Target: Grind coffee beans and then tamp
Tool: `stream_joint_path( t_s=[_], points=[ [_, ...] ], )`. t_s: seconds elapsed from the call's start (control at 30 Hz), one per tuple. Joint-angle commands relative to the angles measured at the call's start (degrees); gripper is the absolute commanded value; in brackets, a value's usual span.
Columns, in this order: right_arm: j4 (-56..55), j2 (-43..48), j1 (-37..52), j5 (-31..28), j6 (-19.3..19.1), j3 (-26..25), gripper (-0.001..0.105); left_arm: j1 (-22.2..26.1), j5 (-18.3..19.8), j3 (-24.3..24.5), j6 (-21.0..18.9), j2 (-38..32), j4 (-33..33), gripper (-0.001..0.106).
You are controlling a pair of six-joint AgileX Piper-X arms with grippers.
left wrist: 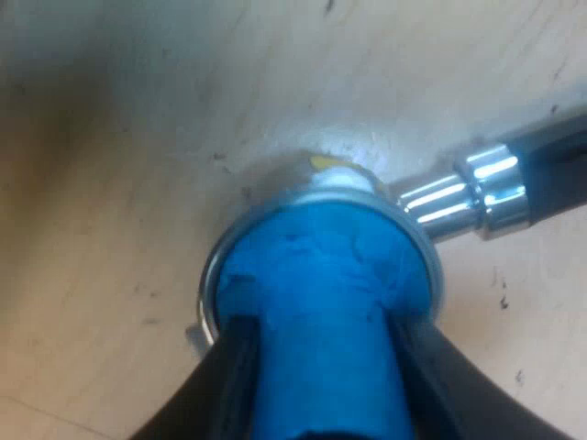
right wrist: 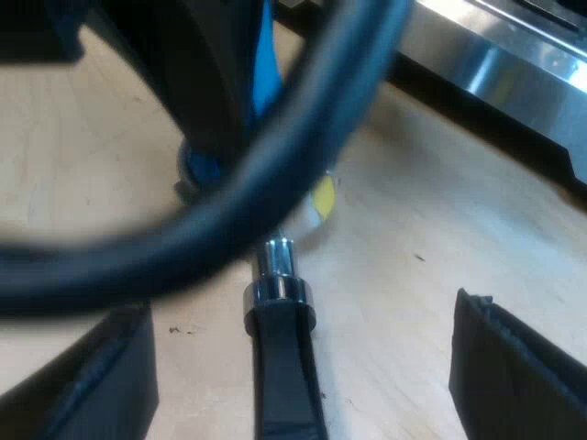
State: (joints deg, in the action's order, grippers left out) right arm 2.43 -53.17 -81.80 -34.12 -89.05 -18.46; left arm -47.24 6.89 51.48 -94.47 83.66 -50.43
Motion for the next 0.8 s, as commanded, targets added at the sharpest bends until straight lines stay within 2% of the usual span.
stream_joint_path(
  t_s=[0.03, 0.2, 0.33, 0.47, 0.63, 0.7, 0.8],
  points=[
    [-0.08, 0.17, 0.29, -0.82, 0.33, -0.07, 0.069, -0.13, -0.69, 2.01, -0.76, -1.57, -0.28, 0.000],
    [-0.08, 0.17, 0.29, -0.82, 0.32, -0.07, 0.069, -0.13, -0.83, 4.45, -0.76, -4.25, -2.68, 0.000],
    [0.37, 0.17, 0.29, -0.82, 0.21, -0.07, 0.069, -0.13, -1.17, 4.46, -0.76, -7.43, -5.14, 0.000],
    [0.37, 0.17, 0.29, -0.42, 0.20, -0.28, 0.069, 2.09, -2.08, 3.99, -0.76, -10.42, -8.17, 0.000],
    [0.54, 0.17, 0.29, 3.14, -0.72, -2.75, 0.069, 8.41, -2.22, 0.17, -0.76, -13.42, -8.54, 0.000],
    [0.54, 0.17, 0.29, 4.85, -4.38, -4.26, 0.069, 11.38, -2.22, -2.97, -0.76, -14.94, -8.54, 0.000],
    [0.54, 0.17, 0.29, 7.98, -6.37, -5.25, 0.069, 14.68, -2.22, -6.55, -0.76, -16.64, -8.54, 0.000]
  ],
)
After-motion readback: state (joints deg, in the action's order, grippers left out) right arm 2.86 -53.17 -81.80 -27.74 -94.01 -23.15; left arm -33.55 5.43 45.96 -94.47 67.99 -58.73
